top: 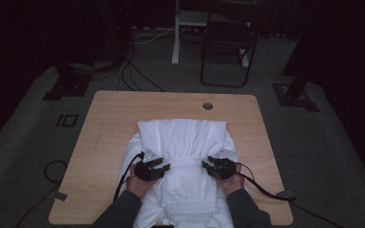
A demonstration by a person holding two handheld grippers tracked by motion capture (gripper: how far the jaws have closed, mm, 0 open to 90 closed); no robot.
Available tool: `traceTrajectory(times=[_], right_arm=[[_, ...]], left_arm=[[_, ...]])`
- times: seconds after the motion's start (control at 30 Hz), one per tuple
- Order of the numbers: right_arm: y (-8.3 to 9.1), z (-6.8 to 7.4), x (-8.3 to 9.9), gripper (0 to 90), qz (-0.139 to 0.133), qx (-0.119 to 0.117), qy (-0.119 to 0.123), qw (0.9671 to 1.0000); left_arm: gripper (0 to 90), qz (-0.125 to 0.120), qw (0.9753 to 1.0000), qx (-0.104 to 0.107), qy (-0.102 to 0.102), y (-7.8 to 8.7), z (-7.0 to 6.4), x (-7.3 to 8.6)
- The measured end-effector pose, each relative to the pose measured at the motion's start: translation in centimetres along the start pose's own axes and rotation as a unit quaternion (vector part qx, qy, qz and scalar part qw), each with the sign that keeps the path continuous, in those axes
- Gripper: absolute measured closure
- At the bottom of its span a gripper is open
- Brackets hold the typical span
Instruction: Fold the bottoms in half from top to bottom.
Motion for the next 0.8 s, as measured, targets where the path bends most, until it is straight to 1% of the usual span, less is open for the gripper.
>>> traceTrajectory(times=[0.07, 0.13, 0.17, 0.2, 0.23, 0.3, 0.37, 0.4, 0.43, 0.47, 0.5, 0.53, 0.57, 0.6, 0.63, 0.67, 0.7, 0.77, 0.8], right_arm=[[0.3, 0.1, 0.2, 60.9, 0.001, -0.005, -0.004, 1.0000], [0.4, 0.2, 0.3, 60.9, 0.000, -0.009, -0.007, 0.9999], [0.5, 0.2, 0.4, 60.9, -0.001, -0.009, -0.008, 0.9999], [0.5, 0.2, 0.4, 60.9, 0.000, -0.008, -0.006, 1.0000], [0.5, 0.3, 0.4, 60.9, 0.000, -0.007, -0.004, 1.0000], [0.5, 0.3, 0.4, 61.0, -0.001, -0.006, -0.004, 1.0000], [0.5, 0.2, 0.4, 61.0, 0.000, -0.007, -0.005, 1.0000], [0.5, 0.2, 0.4, 61.0, 0.000, -0.007, -0.005, 1.0000], [0.5, 0.2, 0.4, 61.0, 0.000, -0.007, -0.005, 1.0000], [0.5, 0.3, 0.4, 61.0, 0.000, -0.007, -0.005, 1.0000], [0.5, 0.3, 0.4, 61.0, 0.000, -0.007, -0.006, 1.0000], [0.5, 0.3, 0.4, 61.0, 0.000, -0.007, -0.006, 1.0000], [0.5, 0.3, 0.4, 61.0, 0.000, -0.007, -0.006, 1.0000], [0.5, 0.3, 0.4, 61.0, 0.000, -0.007, -0.006, 1.0000], [0.5, 0.3, 0.4, 61.0, 0.000, -0.007, -0.006, 1.0000], [0.5, 0.3, 0.4, 61.0, 0.000, -0.007, -0.006, 1.0000], [0.5, 0.3, 0.4, 61.0, 0.000, -0.007, -0.006, 1.0000], [0.5, 0.2, 0.4, 61.0, 0.000, -0.008, -0.007, 0.9999], [0.5, 0.2, 0.4, 61.0, 0.000, -0.008, -0.008, 0.9999]], left_arm=[[54.1, -0.002, 1.0000, 0.002, 0.002, 0.1, -0.4, 0.3], [50.6, 0.000, 0.9999, 0.012, -0.001, 0.3, -0.6, 0.3], [50.5, 0.004, 0.9999, 0.016, 0.001, 0.5, -0.5, 0.2], [50.6, 0.008, 0.9996, 0.025, 0.008, 0.7, -0.3, -0.2], [50.4, 0.010, 0.9996, 0.024, 0.010, 1.0, 0.0, -0.7], [49.0, 0.004, 1.0000, -0.007, -0.003, 1.8, 0.9, -2.3], [46.8, -0.011, 0.9991, -0.039, -0.013, 2.8, 2.3, -4.4], [45.3, -0.016, 0.9984, -0.053, -0.014, 3.1, 3.3, -5.4], [44.1, -0.016, 0.9976, -0.066, -0.008, 3.3, 4.5, -6.4], [42.1, -0.015, 0.9969, -0.077, -0.003, 3.3, 5.5, -7.0], [40.2, -0.018, 0.9956, -0.091, 0.011, 3.2, 6.8, -7.7], [39.1, -0.015, 0.9935, -0.110, 0.025, 2.9, 8.4, -8.3], [38.7, -0.010, 0.9922, -0.120, 0.030, 2.6, 9.4, -8.5], [37.9, 0.008, 0.9893, -0.141, 0.036, 1.8, 10.8, -8.5], [37.6, 0.023, 0.9870, -0.153, 0.043, 1.2, 11.9, -8.3], [37.2, 0.033, 0.9853, -0.159, 0.052, 0.7, 13.0, -7.9], [36.2, 0.035, 0.9837, -0.164, 0.063, 0.2, 13.8, -7.5], [33.0, 0.029, 0.9831, -0.158, 0.088, -0.3, 14.9, -7.0], [31.5, 0.026, 0.9832, -0.157, 0.091, -0.5, 15.1, -6.8]])
Point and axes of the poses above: each handheld gripper's, and its own axes: y roughly backward along the jaws, x roughly out of its underside, z roughly to its left, the point moved 4 cm from there along -y, roughly forward along the jaws, and after that the axes turned 10 degrees about x, right-handed, at the moved point
